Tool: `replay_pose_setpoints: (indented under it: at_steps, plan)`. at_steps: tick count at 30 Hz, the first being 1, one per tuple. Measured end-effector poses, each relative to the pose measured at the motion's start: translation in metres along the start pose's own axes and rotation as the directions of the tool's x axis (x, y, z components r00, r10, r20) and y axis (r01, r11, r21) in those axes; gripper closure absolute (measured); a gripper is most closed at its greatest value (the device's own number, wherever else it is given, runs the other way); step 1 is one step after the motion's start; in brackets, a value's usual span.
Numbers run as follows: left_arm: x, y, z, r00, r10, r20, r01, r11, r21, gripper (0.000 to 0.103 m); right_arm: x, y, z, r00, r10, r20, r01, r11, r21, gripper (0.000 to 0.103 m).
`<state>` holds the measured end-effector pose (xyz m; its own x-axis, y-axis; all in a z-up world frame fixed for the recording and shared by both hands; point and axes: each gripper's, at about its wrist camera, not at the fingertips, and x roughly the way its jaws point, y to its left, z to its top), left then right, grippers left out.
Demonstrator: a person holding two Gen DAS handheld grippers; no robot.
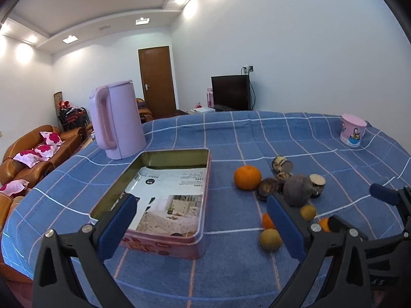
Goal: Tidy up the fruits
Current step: 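Lower the right tool onto an orange and close its fingers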
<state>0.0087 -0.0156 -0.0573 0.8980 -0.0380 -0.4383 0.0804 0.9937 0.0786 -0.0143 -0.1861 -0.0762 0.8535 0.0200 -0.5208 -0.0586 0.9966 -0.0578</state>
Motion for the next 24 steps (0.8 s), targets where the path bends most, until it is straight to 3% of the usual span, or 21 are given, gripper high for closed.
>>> replay_pose_setpoints:
  at_steps: [4, 8, 12, 14, 21, 24]
  plan:
    - [0.006, 0.001, -0.003, 1.0, -0.005, -0.03, 0.005, 1.0, 0.0, 0.0, 0.013, 0.008, -0.006, 0.997, 0.044, -0.066, -0.047, 0.998, -0.035, 0.029]
    - [0.006, -0.002, -0.005, 0.999, -0.026, -0.032, 0.026, 1.0, 0.004, 0.0, 0.018, 0.01, -0.007, 0.994, 0.055, -0.099, -0.06, 0.997, -0.051, 0.041]
    - [0.006, -0.011, -0.007, 0.998, -0.051, -0.039, 0.052, 0.998, 0.03, 0.0, 0.026, 0.008, -0.009, 0.979, 0.131, -0.156, -0.139, 0.99, -0.039, 0.05]
    - [0.008, -0.014, -0.009, 0.997, -0.056, -0.047, 0.058, 0.998, 0.037, 0.0, 0.028, 0.007, -0.01, 0.97, 0.174, -0.172, -0.18, 0.983, -0.022, 0.062]
    - [0.011, -0.023, -0.012, 0.995, -0.078, -0.066, 0.082, 0.995, 0.058, 0.002, 0.022, 0.005, -0.012, 0.968, 0.21, -0.141, -0.215, 0.976, -0.022, 0.065]
    - [0.012, -0.028, -0.014, 0.992, -0.092, -0.081, 0.098, 0.992, 0.074, 0.007, 0.014, -0.002, -0.007, 0.99, 0.115, -0.082, -0.118, 0.992, -0.038, 0.066]
